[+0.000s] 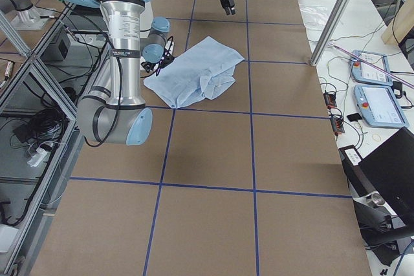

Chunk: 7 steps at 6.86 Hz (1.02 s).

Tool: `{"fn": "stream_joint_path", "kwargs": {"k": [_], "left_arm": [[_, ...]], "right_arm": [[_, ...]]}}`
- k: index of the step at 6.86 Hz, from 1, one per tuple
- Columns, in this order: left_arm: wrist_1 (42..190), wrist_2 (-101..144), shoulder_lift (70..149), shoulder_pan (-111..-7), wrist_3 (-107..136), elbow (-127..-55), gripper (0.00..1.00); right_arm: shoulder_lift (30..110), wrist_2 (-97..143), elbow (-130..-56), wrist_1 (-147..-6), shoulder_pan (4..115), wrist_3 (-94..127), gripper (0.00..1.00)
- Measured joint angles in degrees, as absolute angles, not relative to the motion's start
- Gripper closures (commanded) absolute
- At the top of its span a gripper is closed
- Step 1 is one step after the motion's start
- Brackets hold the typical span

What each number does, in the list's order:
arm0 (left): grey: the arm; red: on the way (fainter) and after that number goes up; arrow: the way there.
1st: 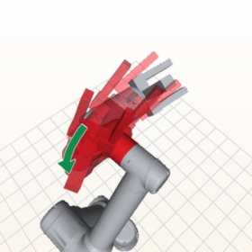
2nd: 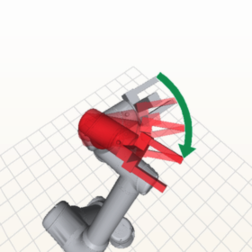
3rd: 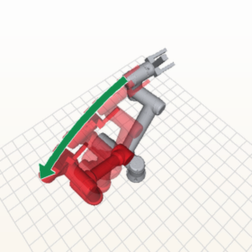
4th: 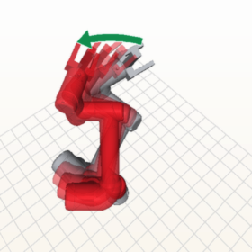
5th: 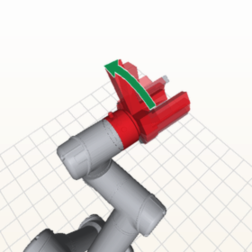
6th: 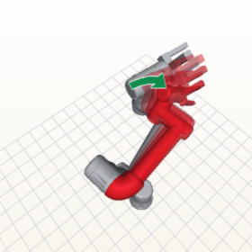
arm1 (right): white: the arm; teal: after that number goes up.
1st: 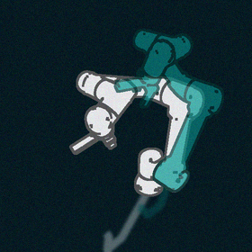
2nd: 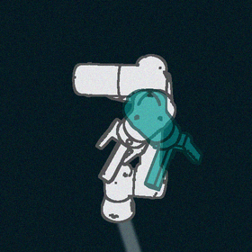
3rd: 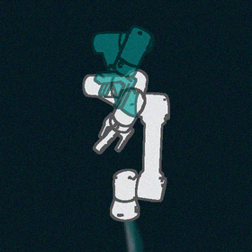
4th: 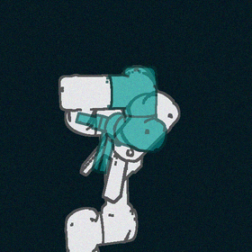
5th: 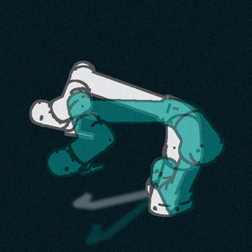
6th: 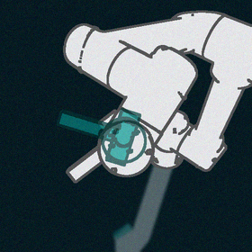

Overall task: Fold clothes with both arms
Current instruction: 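Fold the shirt side with the right gripper while the left grasps the other side, then hold the shirt edges with both grippers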

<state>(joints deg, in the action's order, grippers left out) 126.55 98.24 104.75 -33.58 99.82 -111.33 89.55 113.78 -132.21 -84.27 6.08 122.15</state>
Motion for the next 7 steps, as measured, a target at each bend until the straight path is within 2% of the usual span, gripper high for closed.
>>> {"fn": "stream_joint_path", "kwargs": {"k": [3,5,7], "left_arm": [[119.6,97.9,105.0,-25.6,107.1,-112.0,0.01],[118.3,97.8,106.4,-23.2,107.8,-109.7,0.01],[116.8,97.8,106.8,-22.0,107.9,-109.2,0.15]], "right_arm": [[84.9,117.1,-131.8,-84.0,25.8,120.8,0.00],[82.0,116.9,-128.5,-83.8,33.0,114.2,0.00],[81.5,116.8,-124.6,-83.2,35.5,109.5,0.00]]}}
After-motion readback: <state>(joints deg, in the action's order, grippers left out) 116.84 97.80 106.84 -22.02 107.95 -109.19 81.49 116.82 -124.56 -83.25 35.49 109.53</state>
